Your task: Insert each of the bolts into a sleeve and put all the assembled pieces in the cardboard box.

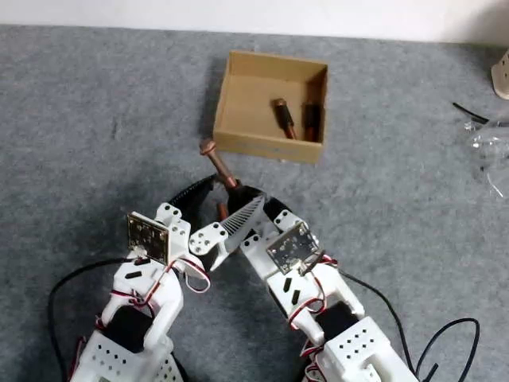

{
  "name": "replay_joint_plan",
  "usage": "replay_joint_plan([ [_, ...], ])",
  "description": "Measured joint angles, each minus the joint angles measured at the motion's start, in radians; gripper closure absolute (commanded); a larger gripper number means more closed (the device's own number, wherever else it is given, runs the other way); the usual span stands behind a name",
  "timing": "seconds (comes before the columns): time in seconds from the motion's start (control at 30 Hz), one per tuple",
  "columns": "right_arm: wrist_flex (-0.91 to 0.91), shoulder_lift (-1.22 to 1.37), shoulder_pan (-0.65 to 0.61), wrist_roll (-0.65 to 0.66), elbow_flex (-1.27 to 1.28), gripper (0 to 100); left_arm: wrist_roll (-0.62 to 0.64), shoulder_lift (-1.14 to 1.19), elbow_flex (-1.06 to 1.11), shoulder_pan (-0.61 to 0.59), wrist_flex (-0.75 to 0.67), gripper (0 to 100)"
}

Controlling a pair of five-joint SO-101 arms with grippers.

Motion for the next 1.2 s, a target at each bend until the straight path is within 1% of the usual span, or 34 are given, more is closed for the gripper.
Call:
replay_joint_plan([
  [0.17, 0.000, 0.000, 0.000, 0.000, 0.000, 99.5, 0.000, 0.000, 0.000, -0.025, 0.000, 72],
  [0.4, 0.000, 0.000, 0.000, 0.000, 0.000, 99.5, 0.003, 0.000, 0.000, -0.028, 0.000, 72],
  [0.6, 0.000, 0.000, 0.000, 0.000, 0.000, 99.5, 0.081, 0.000, -0.002, -0.077, 0.000, 72],
  [0.77, 0.000, 0.000, 0.000, 0.000, 0.000, 99.5, 0.106, 0.002, 0.005, -0.080, 0.000, 72],
  [0.9, 0.000, 0.000, 0.023, 0.000, 0.000, 99.5, 0.106, 0.002, 0.005, -0.078, 0.000, 72],
  [1.1, 0.000, 0.000, 0.025, 0.000, 0.000, 99.5, 0.106, 0.002, 0.005, -0.078, 0.000, 72],
  [1.2, 0.000, 0.000, 0.026, 0.000, 0.000, 99.5, 0.106, 0.002, 0.003, -0.078, -0.026, 72],
])
